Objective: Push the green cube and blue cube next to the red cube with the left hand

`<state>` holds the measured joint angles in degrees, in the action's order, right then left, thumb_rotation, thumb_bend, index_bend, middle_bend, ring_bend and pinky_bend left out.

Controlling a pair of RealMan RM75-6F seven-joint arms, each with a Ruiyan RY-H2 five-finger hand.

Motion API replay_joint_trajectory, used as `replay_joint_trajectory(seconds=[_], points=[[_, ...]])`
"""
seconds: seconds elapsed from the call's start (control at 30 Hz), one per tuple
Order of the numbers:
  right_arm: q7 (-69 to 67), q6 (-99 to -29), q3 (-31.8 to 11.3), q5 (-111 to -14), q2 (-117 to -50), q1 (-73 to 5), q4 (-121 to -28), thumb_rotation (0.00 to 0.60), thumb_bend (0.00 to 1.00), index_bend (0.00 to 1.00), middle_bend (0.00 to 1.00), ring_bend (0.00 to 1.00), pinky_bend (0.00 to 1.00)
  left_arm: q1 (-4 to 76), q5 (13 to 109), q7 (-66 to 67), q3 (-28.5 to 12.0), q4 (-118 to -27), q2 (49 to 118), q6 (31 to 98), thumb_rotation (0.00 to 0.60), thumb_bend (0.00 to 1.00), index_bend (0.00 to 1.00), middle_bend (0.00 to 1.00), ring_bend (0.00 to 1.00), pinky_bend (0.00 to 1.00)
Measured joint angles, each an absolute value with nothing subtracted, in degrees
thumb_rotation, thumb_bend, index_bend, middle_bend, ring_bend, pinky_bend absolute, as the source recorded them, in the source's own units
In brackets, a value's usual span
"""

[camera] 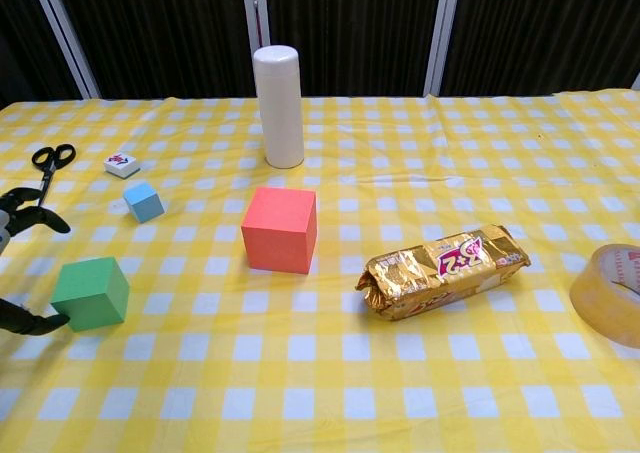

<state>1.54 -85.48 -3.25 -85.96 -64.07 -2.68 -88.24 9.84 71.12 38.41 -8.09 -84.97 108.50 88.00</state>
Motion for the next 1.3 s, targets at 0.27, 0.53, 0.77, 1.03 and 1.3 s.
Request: replay_joint_trajectory(seconds=[0.27,0.53,0.77,1.03,1.3], points=[[1.1,-85.6,-3.2,-86.2,-63.9,-2.6,-88.2,0.6,0.32,0.16,0.0,0.0,0.0,10.4,70.9,38.6,-8.1,-83.8,109.7,87.5,0.6,0.12,0.24,0.0,0.0,0.0],[1.0,-85.9,-3.0,-86.4,-63.8,-2.5,-88.3,0.6,0.32,0.16,0.0,0.0,0.0,10.5,70.5,39.5,-9.4,-84.7,108.8,88.3,0.6,0.12,0.24,0.0,0.0,0.0],[0.6,-86.0,-2.9,-86.9,-63.7,-2.4,-88.7,0.6,0.32,0.16,0.0,0.0,0.0,11.3,69.6,42.2,-10.8,-84.7,107.4,88.2,0.6,0.12,0.24,0.0,0.0,0.0],[1.3,-86.0,-2.8,-86.9,-63.7,-2.5,-89.1,0.6,0.32,0.16,0.0,0.0,0.0,13.8,66.0,45.9,-12.1,-85.2,105.9,83.6,0.6,0.12,0.22,0.0,0.0,0.0],[2.2,-85.5,-2.8,-87.4,-64.0,-3.1,-89.4,0.6,0.32,0.16,0.0,0.0,0.0,17.1,64.9,45.6,-11.0,-91.4,101.4,76.5,0.6,0.13,0.2,0.0,0.0,0.0]])
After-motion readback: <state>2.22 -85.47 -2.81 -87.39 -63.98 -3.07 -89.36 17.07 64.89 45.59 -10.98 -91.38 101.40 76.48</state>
